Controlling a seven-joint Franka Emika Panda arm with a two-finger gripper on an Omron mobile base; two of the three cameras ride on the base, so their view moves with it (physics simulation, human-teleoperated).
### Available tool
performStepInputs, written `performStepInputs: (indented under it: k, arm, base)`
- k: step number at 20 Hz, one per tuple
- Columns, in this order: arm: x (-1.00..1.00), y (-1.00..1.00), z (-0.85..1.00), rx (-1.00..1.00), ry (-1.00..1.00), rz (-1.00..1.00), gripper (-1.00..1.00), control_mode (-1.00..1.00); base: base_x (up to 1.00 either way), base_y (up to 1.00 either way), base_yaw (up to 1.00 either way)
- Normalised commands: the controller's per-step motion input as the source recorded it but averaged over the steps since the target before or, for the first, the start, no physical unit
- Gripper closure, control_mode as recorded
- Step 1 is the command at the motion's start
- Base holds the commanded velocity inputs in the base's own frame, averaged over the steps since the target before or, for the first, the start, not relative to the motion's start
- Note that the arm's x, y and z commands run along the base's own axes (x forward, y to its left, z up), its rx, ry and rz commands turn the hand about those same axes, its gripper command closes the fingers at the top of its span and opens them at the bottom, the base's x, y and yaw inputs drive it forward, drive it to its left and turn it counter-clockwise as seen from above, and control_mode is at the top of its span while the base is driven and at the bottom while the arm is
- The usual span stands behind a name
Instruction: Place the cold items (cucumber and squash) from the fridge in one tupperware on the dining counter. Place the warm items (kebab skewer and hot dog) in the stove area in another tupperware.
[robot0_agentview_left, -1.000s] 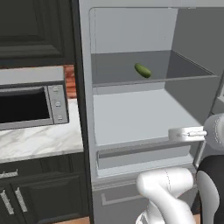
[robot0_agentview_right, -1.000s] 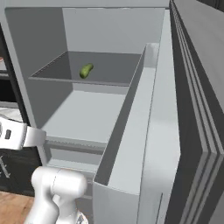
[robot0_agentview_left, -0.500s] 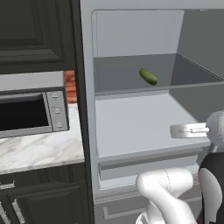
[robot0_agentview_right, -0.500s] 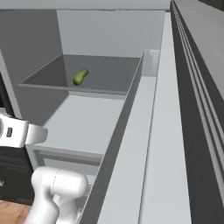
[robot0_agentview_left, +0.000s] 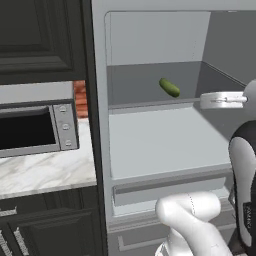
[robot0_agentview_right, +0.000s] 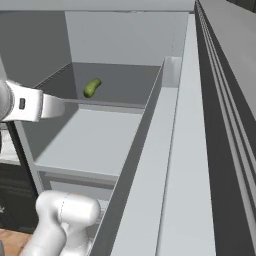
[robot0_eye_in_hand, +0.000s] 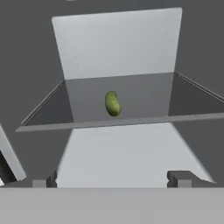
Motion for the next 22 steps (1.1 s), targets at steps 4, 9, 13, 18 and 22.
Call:
performStepInputs:
  k: [4,9,13,18,22]
  arm:
    - [0.67,0.0,0.12,0.0,0.0,-0.01,-1.0,-1.0]
    - [0.64,0.0,-0.07,0.0,0.0,0.0,-1.0,-1.0]
    - [0.53,0.0,-0.31,0.0,0.01,0.0,-1.0,-1.0]
    - [0.45,0.02,-0.38,-0.01,0.0,0.0,-1.0,-1.0]
    - [0.51,0.01,-0.26,0.0,0.0,0.0,-1.0,-1.0]
  base:
    - [0.0,0.0,0.0]
    - [0.0,0.0,0.0]
    - [0.0,0.0,0.0]
    - [0.0,0.0,0.0]
    - [0.0,0.0,0.0]
